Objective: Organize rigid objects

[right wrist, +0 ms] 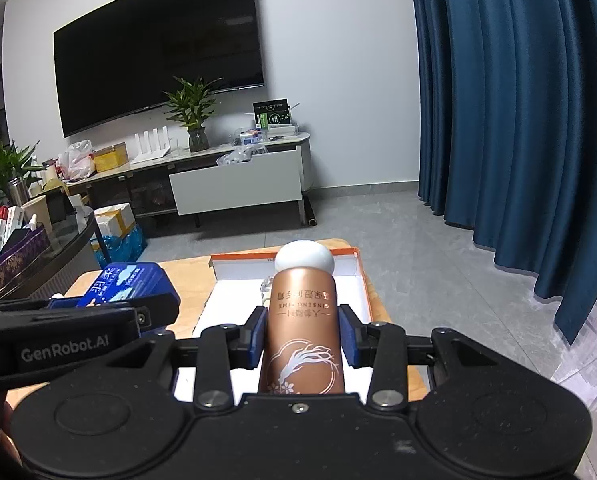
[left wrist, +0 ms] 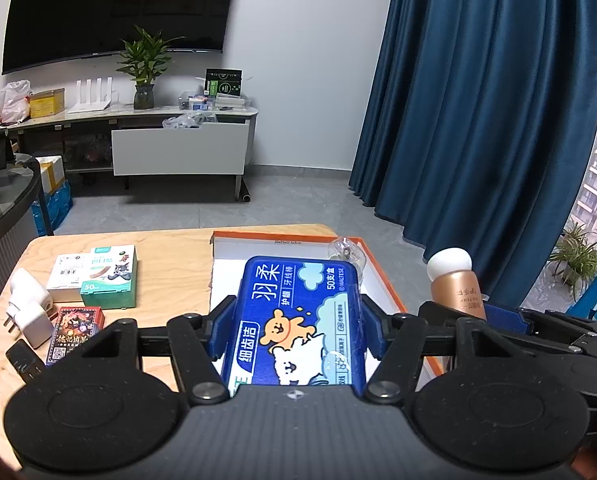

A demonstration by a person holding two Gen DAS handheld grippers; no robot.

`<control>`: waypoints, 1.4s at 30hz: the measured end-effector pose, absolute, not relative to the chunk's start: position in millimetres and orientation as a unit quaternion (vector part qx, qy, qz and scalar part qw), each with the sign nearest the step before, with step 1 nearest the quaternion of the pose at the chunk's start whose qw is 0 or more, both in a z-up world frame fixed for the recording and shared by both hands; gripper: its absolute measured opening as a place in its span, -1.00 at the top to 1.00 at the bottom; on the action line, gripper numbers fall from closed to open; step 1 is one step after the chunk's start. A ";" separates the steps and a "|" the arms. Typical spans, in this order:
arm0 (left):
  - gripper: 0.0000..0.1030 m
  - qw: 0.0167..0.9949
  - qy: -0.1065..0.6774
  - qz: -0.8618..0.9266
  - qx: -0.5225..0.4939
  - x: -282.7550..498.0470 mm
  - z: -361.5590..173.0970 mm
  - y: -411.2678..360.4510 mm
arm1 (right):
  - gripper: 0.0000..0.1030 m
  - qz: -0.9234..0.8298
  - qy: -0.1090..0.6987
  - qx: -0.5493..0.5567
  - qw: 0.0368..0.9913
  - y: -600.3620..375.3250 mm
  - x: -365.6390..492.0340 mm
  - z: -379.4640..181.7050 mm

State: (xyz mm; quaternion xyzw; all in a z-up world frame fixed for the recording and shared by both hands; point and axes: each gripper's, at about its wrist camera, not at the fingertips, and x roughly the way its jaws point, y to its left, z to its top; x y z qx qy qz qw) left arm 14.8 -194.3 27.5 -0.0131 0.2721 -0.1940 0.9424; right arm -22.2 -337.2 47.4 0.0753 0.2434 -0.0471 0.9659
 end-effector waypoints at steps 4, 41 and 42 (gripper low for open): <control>-0.24 0.942 0.274 -0.192 -0.014 15.7 28.2 -194.5 | 0.10 -0.045 0.248 0.073 0.965 -337.5 -17.9 48.1; -0.24 0.944 0.273 -0.186 -0.018 14.5 29.0 -193.8 | 0.10 -0.039 0.253 0.066 0.965 -339.1 -14.9 44.4; -0.24 0.944 0.272 -0.186 -0.018 14.6 29.1 -193.7 | 0.10 -0.040 0.253 0.066 0.965 -339.0 -15.0 44.3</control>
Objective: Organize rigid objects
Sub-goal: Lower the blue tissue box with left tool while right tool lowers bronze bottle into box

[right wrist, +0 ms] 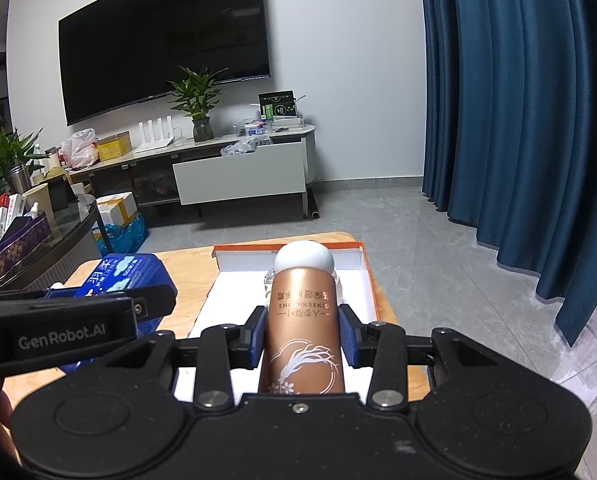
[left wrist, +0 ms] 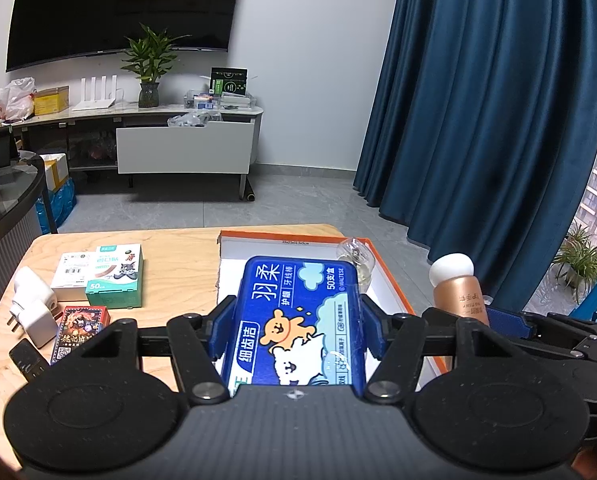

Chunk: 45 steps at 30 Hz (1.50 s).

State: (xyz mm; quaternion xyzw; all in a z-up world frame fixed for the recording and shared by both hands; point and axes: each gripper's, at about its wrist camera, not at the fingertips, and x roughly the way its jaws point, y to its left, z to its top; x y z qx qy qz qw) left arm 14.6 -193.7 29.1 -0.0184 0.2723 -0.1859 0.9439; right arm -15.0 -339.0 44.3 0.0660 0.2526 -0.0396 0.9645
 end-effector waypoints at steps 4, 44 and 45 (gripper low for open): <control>-0.24 0.944 0.272 -0.185 -0.019 14.8 28.9 -193.1 | 0.10 -0.040 0.253 0.066 0.964 -338.1 -15.4 44.3; -0.24 0.936 0.294 -0.192 -0.006 33.5 15.5 -202.2 | 0.09 -0.047 0.283 0.068 0.956 -348.2 11.4 25.4; -0.24 0.936 0.296 -0.192 -0.006 35.9 14.8 -202.8 | 0.09 -0.048 0.285 0.068 0.955 -348.8 13.7 24.5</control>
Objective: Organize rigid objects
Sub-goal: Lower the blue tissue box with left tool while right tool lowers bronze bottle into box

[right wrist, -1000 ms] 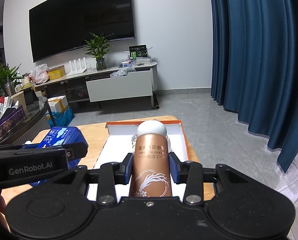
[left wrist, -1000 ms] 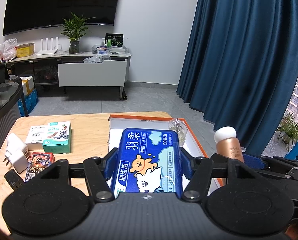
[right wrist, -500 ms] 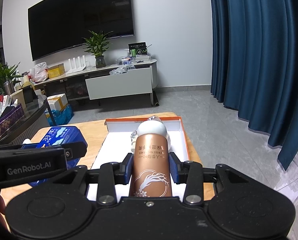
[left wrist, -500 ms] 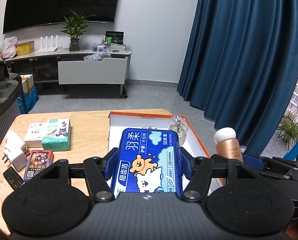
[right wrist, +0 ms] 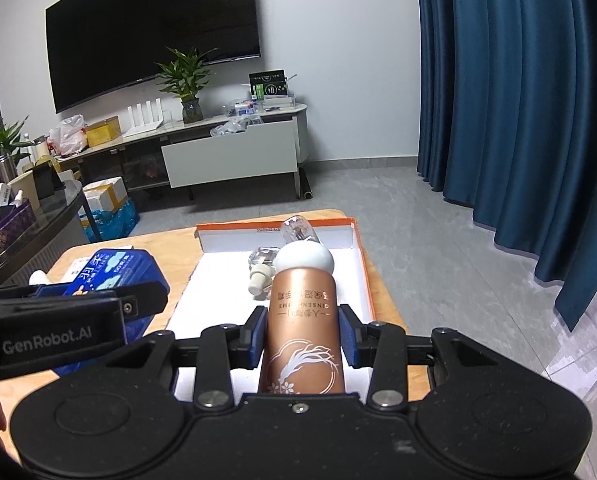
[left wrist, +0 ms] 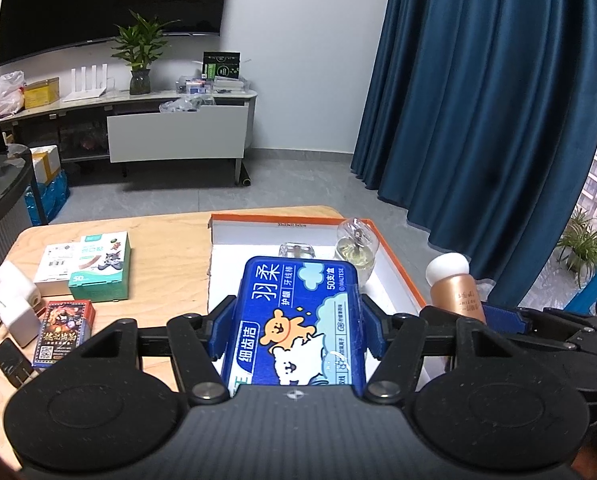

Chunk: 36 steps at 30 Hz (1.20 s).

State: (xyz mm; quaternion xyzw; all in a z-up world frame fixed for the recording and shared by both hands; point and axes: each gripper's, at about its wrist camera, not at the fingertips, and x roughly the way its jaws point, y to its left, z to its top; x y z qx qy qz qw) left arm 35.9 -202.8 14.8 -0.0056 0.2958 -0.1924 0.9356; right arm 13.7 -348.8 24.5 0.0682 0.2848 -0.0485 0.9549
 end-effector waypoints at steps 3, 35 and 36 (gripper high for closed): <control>-0.24 0.933 0.301 -0.195 -0.005 42.6 11.4 -203.9 | 0.09 -0.050 0.292 0.071 0.953 -351.1 21.2 21.3; -0.24 0.916 0.351 -0.192 0.008 86.8 -19.2 -212.6 | 0.09 -0.059 0.333 0.073 0.938 -358.6 70.1 -1.3; -0.24 0.916 0.352 -0.193 0.007 87.4 -19.8 -213.1 | 0.09 -0.059 0.334 0.073 0.938 -358.9 71.3 -1.8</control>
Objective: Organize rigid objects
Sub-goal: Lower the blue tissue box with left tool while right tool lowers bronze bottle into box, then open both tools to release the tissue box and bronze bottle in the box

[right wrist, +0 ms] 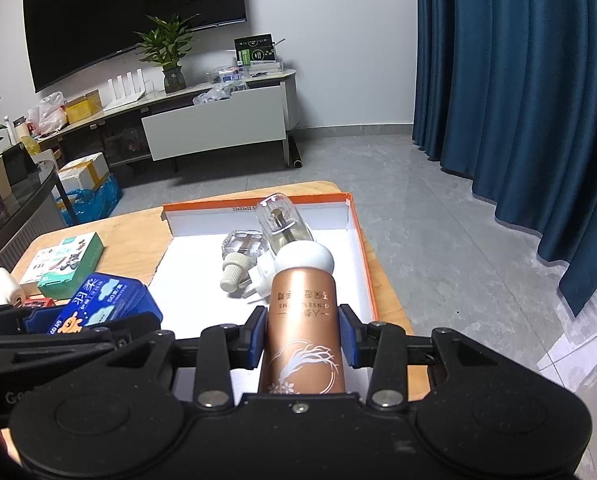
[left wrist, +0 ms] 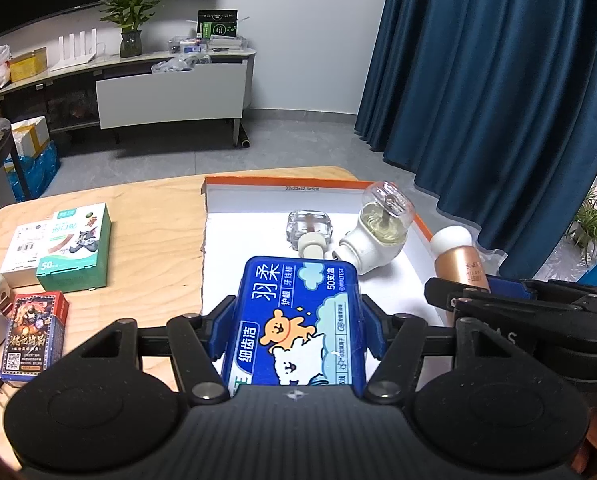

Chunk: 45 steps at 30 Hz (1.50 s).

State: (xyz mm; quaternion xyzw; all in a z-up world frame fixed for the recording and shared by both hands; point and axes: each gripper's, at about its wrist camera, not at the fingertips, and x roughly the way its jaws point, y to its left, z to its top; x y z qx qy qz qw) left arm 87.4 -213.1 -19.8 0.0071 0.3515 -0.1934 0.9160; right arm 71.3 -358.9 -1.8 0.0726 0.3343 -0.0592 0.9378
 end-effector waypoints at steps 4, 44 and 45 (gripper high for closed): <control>-0.24 0.916 0.352 -0.194 0.007 88.8 -22.1 -214.0 | 0.09 -0.061 0.341 0.070 0.935 -357.5 77.4 -4.6; -0.72 0.910 0.368 -0.189 0.002 103.4 -13.7 -210.4 | -0.49 -0.096 0.288 0.081 0.949 -356.7 75.1 14.8; -0.75 0.912 0.366 -0.185 0.004 102.1 -10.6 -206.1 | -0.51 -0.095 0.287 0.080 0.950 -354.3 74.4 17.6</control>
